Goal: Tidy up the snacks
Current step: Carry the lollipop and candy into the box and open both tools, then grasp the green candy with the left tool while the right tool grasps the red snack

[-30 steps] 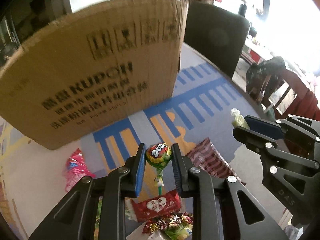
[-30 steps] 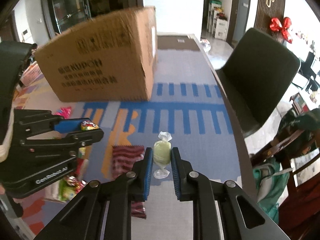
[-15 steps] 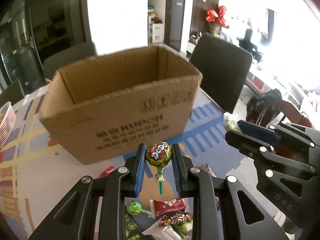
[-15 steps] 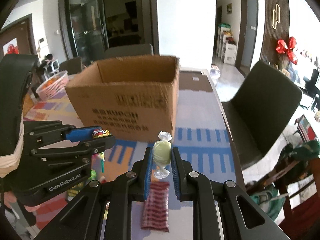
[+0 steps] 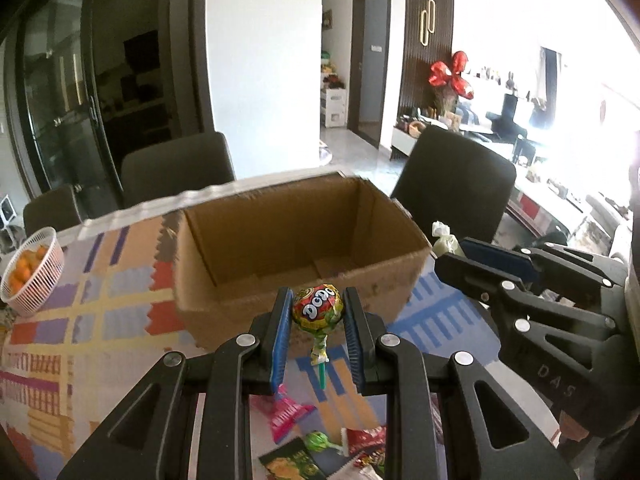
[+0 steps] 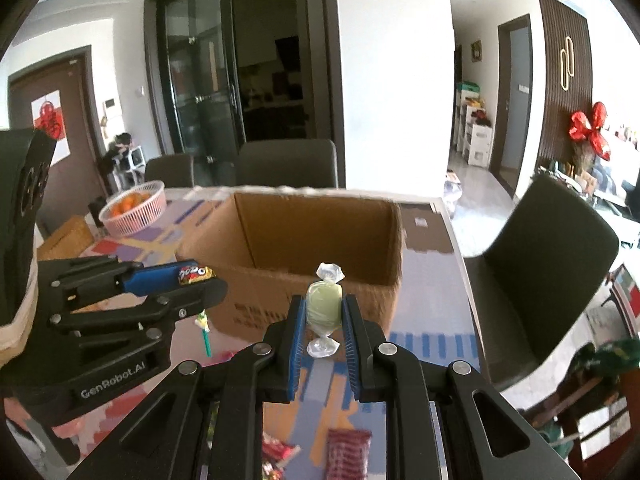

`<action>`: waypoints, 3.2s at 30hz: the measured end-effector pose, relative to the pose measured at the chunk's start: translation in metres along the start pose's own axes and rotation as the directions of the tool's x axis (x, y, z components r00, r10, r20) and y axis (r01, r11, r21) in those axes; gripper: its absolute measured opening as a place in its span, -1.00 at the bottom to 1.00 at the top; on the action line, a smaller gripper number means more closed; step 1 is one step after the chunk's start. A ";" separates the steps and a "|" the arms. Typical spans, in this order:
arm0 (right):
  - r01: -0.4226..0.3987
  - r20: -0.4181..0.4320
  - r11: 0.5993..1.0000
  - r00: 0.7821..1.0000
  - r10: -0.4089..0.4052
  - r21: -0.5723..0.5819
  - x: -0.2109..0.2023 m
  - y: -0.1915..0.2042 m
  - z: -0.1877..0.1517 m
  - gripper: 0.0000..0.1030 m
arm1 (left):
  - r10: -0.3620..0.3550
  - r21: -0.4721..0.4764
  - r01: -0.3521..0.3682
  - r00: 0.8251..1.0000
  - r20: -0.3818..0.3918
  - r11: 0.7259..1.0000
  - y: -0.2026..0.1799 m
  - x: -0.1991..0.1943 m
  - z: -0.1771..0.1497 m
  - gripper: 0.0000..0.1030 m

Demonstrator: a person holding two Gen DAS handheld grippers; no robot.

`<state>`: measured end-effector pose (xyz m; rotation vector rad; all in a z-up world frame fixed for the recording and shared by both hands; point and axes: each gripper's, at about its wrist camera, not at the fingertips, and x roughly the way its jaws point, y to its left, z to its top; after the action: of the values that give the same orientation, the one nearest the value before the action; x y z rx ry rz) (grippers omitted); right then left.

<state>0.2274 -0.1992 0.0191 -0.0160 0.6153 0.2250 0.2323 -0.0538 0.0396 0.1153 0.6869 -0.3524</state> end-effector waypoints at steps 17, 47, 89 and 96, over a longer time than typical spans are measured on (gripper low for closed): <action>-0.042 -0.011 0.999 0.999 0.042 -0.028 0.040 0.013 0.062 -0.62 | 0.059 -0.026 -0.058 0.998 0.003 0.998 0.052 0.021 0.056 -0.50; -0.008 -0.052 0.999 0.999 0.006 -0.038 0.058 0.007 0.051 -0.05 | 0.196 -0.006 -0.197 0.980 -0.008 0.980 0.051 0.013 0.036 0.35; -0.121 -0.256 0.984 0.963 0.084 -0.130 0.013 0.042 -0.090 -0.01 | 0.040 0.062 -0.030 0.988 -0.152 0.998 0.004 -0.019 -0.122 0.35; -0.137 -0.333 0.977 0.940 0.076 -0.164 0.036 0.046 -0.108 -0.01 | -0.001 0.077 0.018 0.978 -0.210 0.997 0.007 0.006 -0.135 0.25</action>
<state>0.1848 -0.1560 -0.0872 -0.2035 0.9249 0.3894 0.1578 -0.0195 -0.0682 0.2265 0.8828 -0.3798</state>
